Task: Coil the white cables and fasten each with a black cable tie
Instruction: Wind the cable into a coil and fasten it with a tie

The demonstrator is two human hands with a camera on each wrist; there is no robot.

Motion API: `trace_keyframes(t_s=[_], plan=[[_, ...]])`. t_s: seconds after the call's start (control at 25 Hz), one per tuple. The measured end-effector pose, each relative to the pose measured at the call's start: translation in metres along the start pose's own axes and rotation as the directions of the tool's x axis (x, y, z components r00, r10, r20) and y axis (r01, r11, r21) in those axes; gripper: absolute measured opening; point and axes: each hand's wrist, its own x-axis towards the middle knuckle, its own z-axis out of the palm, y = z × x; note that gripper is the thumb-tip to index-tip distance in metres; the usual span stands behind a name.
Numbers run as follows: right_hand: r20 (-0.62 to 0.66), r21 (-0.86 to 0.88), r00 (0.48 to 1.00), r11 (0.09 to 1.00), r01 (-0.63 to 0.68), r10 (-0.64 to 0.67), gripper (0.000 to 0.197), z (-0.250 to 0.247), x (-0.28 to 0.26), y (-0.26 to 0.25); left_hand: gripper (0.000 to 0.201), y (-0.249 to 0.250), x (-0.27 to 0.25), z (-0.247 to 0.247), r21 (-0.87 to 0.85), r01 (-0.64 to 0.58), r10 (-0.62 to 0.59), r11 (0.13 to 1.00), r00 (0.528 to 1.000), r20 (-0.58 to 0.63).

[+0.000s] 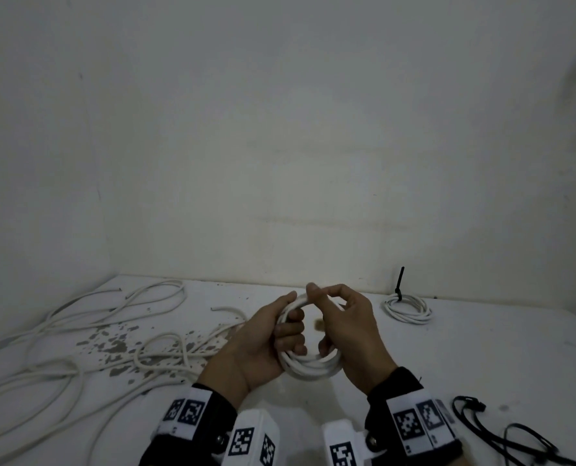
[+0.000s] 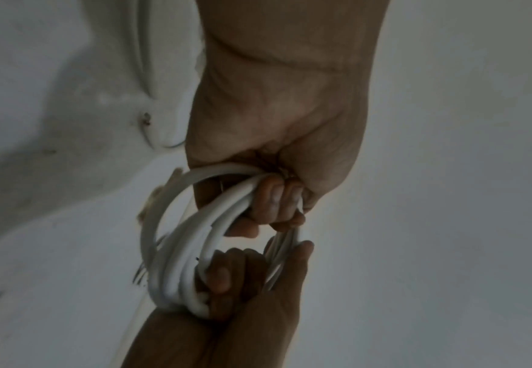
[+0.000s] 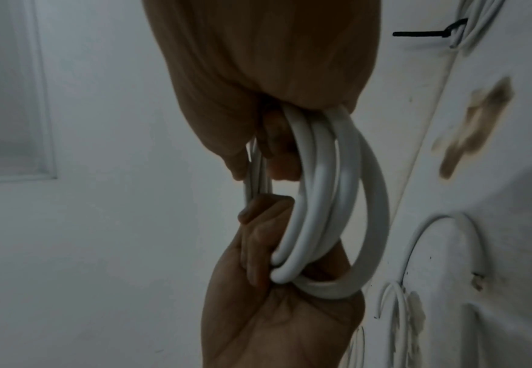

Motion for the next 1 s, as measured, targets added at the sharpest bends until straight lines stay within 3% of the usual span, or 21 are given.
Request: trace_keyframes(t_s=[0.12,0.24,0.32,0.52,0.68,0.8,1.0], plan=[[0.014,0.017,1.000,1.000,-0.003,0.003,0.037,-0.009,0.004,0.002,0.044,-0.003,0.002,0.012,0.113,-0.086,0.097,0.990,0.991,-0.097],[0.096,0.088,0.994,0.994,-0.063,0.054,0.029,-0.022,0.008,0.000,0.045,-0.002,0.006,0.025,0.426,-0.160,0.271,0.890,0.938,-0.214],[0.180,0.150,0.979,0.981,-0.123,0.095,0.019,-0.029,0.010,0.000,0.045,0.000,0.009,0.030,0.524,-0.181,0.344,0.833,0.910,-0.232],[0.163,0.194,0.979,0.969,-0.153,0.122,0.011,-0.036,0.002,-0.004,0.042,-0.002,0.011,0.042,0.525,-0.166,0.336,0.835,0.909,-0.247],[0.171,0.066,0.973,0.983,-0.169,0.156,0.017,-0.044,0.002,-0.024,0.039,0.002,0.014,0.054,0.492,-0.151,0.302,0.857,0.922,-0.243],[0.190,-0.022,0.968,0.986,-0.165,0.166,0.020,-0.046,-0.002,-0.034,0.038,0.006,0.015,0.059,0.422,-0.140,0.259,0.896,0.936,-0.240],[0.170,-0.028,0.965,0.980,-0.196,0.198,0.024,-0.043,-0.008,-0.036,0.035,0.007,0.011,0.063,0.276,-0.113,0.181,0.954,0.954,-0.237]])
